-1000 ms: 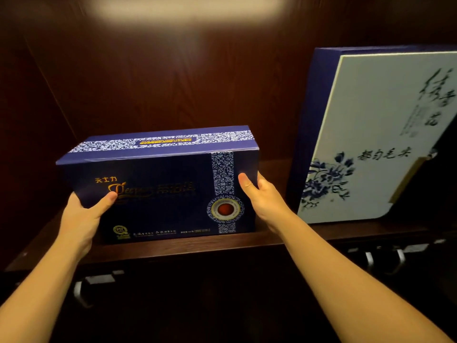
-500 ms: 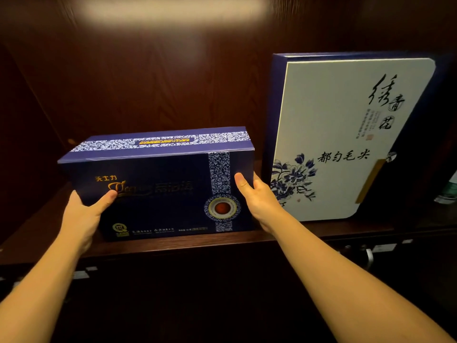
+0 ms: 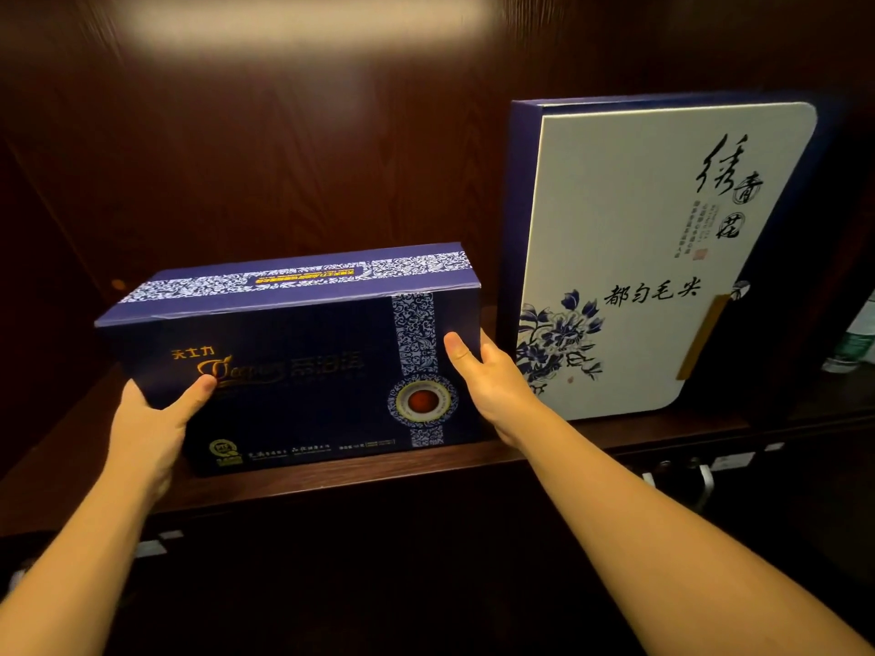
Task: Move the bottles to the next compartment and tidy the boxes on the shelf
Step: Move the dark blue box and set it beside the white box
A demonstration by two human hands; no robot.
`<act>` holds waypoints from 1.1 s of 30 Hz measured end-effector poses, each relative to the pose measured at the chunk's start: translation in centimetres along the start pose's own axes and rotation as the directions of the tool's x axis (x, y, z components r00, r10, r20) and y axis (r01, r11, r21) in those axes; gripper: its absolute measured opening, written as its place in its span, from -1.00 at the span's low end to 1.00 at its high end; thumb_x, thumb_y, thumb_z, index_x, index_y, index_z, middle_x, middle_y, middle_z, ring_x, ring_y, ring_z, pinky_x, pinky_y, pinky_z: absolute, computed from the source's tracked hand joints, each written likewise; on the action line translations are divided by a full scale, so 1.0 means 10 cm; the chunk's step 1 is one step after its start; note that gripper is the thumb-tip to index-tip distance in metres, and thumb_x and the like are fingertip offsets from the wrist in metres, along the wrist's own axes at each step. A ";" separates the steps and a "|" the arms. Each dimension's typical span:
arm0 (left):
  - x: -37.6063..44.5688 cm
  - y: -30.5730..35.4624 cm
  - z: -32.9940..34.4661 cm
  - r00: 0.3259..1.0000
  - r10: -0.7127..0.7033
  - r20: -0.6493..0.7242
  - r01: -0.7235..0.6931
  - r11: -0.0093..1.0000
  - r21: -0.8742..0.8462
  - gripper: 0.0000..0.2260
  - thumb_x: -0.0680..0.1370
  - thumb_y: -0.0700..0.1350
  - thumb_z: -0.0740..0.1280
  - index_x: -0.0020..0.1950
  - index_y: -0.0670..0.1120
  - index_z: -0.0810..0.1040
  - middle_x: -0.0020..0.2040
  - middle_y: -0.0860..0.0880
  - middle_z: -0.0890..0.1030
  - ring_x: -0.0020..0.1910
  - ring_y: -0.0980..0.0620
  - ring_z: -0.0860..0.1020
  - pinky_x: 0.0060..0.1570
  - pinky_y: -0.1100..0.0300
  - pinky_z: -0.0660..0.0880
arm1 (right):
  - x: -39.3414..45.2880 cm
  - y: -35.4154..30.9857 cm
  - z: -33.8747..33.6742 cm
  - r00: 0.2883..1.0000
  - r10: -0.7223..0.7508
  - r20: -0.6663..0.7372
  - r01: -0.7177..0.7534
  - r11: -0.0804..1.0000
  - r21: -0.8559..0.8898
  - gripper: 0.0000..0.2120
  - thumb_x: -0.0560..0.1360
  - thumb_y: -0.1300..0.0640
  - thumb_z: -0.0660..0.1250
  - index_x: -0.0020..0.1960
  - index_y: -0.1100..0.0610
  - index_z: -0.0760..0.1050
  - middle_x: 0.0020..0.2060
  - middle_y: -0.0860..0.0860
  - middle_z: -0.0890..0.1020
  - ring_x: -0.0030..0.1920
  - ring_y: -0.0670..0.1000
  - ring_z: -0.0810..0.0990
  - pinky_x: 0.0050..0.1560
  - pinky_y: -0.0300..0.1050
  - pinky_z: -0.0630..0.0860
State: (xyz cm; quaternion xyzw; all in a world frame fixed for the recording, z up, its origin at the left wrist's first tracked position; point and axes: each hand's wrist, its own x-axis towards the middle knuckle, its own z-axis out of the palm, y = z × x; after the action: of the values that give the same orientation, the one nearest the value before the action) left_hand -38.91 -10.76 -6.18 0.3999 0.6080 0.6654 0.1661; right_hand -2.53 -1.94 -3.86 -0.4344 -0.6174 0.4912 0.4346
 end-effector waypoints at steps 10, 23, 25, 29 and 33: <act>-0.02 -0.01 0.03 1.000 -0.009 -0.003 0.009 1.000 0.011 -0.43 0.14 0.36 0.50 0.08 0.25 0.48 0.11 0.10 0.59 0.06 0.08 0.57 -0.01 0.11 0.47 | -0.03 -0.01 -0.04 0.999 0.024 -0.031 -0.023 1.000 0.008 -0.41 0.55 -0.28 0.21 0.53 -0.15 0.25 0.35 -0.17 0.48 0.37 -0.06 0.42 0.26 -0.13 0.33; -0.08 0.01 0.30 1.000 0.012 0.001 -0.012 0.999 0.034 -0.57 0.35 0.11 0.51 0.17 0.15 0.49 0.09 0.09 0.60 0.03 0.09 0.57 -0.07 0.14 0.46 | -0.36 -0.15 -0.19 0.898 -0.200 -0.393 -0.115 0.754 -0.647 -0.54 0.59 -0.15 0.25 -0.32 0.17 0.34 -0.46 0.04 0.44 -0.38 0.12 0.43 -0.45 -0.04 0.20; -0.09 0.02 0.31 1.000 0.005 0.000 -0.005 1.000 0.027 -0.61 0.34 0.12 0.52 0.11 0.21 0.49 0.07 0.11 0.60 0.01 0.13 0.57 -0.08 0.14 0.46 | -0.39 -0.13 -0.21 0.903 -0.194 -0.384 -0.102 0.771 -0.629 -0.53 0.59 -0.10 0.28 -0.36 0.15 0.28 -0.50 0.04 0.41 -0.45 0.09 0.36 -0.48 -0.05 0.18; -0.14 0.03 0.30 1.000 -0.011 -0.010 0.011 1.000 0.026 -0.44 0.24 0.25 0.52 0.18 0.16 0.49 0.09 0.11 0.61 0.02 0.13 0.57 -0.04 0.09 0.48 | -0.40 -0.13 -0.14 0.900 -0.201 -0.386 -0.084 0.790 -0.607 -0.53 0.59 -0.03 0.30 -0.40 0.11 0.22 -0.50 0.02 0.38 -0.48 0.04 0.30 -0.42 -0.06 0.18; -0.18 0.06 0.31 1.000 0.000 -0.025 0.001 0.999 0.042 -0.46 0.28 0.20 0.52 0.20 0.15 0.49 0.08 0.12 0.61 0.02 0.14 0.57 -0.08 0.15 0.46 | -0.41 -0.15 -0.14 0.906 -0.200 -0.373 -0.106 0.747 -0.657 -0.66 0.61 0.08 0.26 -0.30 0.17 0.33 -0.45 0.06 0.41 -0.34 0.14 0.40 -0.33 -0.07 0.29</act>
State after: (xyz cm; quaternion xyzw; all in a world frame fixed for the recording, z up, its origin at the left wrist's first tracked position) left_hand -35.39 -10.04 -6.37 0.3947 0.6239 0.6574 0.1506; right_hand -0.39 -5.76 -2.60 -0.6390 -0.6534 0.1226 0.3869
